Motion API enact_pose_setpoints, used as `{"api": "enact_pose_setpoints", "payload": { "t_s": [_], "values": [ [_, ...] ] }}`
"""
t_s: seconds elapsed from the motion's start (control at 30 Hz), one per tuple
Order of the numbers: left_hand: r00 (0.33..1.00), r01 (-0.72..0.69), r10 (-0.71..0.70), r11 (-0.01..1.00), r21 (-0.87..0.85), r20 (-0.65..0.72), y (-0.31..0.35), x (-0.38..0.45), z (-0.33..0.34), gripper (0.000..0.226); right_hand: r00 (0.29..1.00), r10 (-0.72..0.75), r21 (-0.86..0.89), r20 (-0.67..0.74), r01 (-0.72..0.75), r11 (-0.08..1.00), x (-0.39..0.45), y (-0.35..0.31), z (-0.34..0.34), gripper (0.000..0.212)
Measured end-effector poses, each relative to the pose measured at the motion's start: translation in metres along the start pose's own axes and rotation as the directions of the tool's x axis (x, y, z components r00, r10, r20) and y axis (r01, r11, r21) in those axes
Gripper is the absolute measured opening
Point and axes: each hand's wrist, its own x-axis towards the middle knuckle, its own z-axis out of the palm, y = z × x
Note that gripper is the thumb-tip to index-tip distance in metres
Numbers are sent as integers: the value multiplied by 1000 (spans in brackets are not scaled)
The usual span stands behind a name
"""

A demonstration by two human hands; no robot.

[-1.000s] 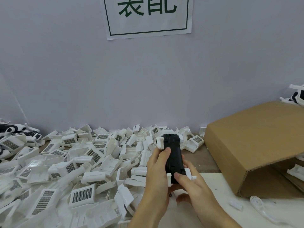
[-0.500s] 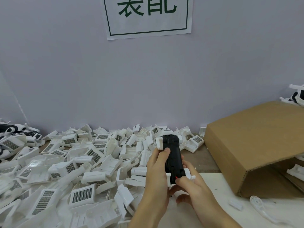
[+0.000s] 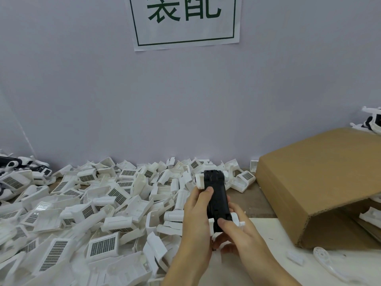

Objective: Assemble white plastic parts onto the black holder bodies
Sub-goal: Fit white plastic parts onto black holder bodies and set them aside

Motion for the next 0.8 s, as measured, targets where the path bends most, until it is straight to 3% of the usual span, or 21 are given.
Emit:
{"api": "enact_pose_setpoints", "payload": {
  "t_s": [0.2, 0.47, 0.8],
  "values": [
    [999, -21, 21, 1000, -1, -28, -4, 4, 0, 17, 999, 30, 11, -17, -29, 1000, 6, 6, -1, 52],
    [999, -32, 32, 999, -4, -19, -3, 4, 0, 17, 1000, 8, 37, 18, -9, 999, 6, 10, -3, 52],
    [1000, -22, 23, 999, 43, -13, -2, 4, -1, 19, 999, -21, -75, -41, 18, 997, 1, 4, 0, 49]
  ]
}}
